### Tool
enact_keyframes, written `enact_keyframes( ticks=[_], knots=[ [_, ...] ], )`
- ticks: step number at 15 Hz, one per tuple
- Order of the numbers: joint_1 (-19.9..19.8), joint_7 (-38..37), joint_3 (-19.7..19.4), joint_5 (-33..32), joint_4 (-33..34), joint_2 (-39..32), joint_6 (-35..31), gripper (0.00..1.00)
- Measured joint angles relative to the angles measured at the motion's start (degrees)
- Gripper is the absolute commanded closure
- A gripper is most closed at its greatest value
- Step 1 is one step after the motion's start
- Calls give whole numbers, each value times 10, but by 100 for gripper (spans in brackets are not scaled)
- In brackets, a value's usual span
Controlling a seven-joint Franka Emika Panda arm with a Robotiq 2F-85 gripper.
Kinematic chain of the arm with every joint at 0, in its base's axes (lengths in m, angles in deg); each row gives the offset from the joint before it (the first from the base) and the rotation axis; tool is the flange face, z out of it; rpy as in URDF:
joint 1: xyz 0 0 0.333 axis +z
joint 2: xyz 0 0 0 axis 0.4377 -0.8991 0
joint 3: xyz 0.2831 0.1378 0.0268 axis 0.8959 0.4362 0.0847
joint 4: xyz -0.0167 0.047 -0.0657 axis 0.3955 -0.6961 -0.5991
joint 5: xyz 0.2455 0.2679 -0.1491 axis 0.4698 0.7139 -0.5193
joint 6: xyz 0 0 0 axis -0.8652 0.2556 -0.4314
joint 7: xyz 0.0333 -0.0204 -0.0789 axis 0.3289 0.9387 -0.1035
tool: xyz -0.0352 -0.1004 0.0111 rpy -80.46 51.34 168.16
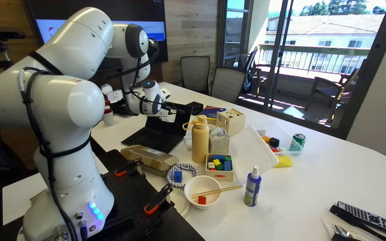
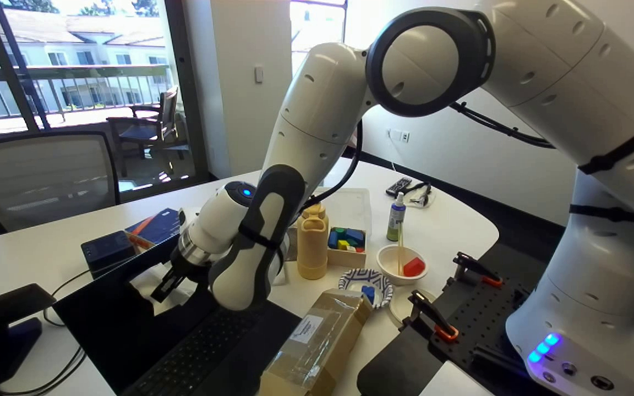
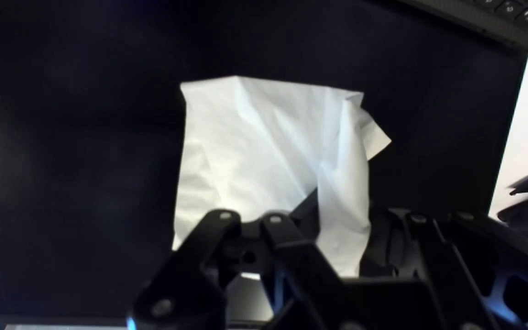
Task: Use the white napkin to wipe the laptop screen.
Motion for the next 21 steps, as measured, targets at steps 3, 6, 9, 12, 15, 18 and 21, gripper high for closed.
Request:
enact_keyframes(
  ticks=[3,6,9,12,15,18,21],
  knots=[
    [3,12,-6,-1,17,0,0,97],
    [11,12,-28,0,32,0,2,97],
    [22,12,-56,8,35,0,2,97],
    [46,12,-93,36,32,2,2,97],
    [91,12,-143,82,9,12,2,97],
    [138,10,-176,119,-55,41,2,97],
    [151,7,-163,121,-142,94,7,97]
  ],
)
